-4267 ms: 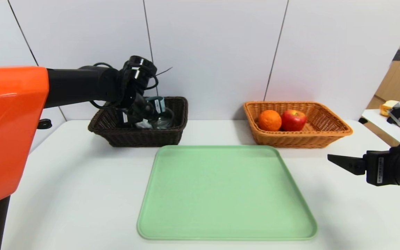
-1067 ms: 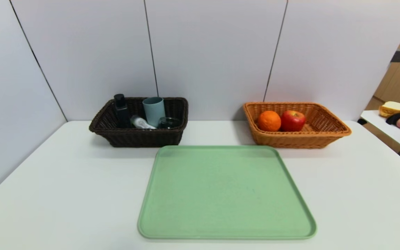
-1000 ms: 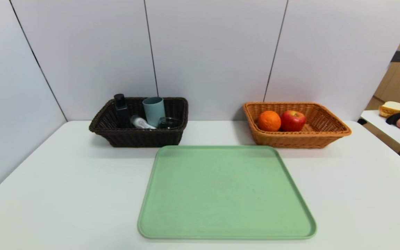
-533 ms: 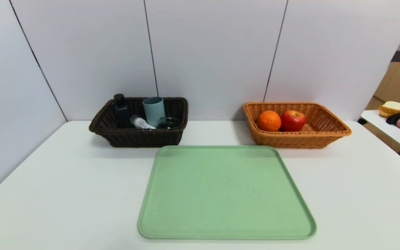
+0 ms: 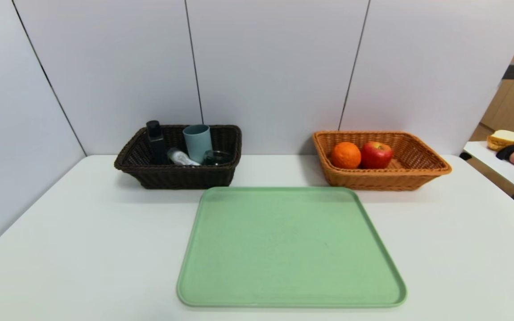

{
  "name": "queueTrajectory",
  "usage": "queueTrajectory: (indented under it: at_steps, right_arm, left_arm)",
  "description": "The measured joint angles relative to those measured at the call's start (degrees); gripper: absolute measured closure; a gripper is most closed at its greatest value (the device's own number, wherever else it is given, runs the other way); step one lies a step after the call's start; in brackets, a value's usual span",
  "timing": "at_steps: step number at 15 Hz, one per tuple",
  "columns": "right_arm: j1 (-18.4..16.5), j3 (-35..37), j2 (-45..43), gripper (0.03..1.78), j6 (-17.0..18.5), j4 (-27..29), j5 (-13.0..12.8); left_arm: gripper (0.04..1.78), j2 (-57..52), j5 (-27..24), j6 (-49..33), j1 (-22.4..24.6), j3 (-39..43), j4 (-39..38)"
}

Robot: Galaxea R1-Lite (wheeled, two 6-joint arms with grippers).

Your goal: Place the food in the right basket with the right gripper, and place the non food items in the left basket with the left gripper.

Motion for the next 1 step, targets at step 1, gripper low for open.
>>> queueTrajectory:
  at_steps: [1]
  right_arm:
    - [0.0, 0.0, 0.0, 0.11, 0.2, 0.0, 0.0]
  left_arm:
    - [0.13, 0.0, 0.0, 0.0, 0.0, 0.0, 0.0]
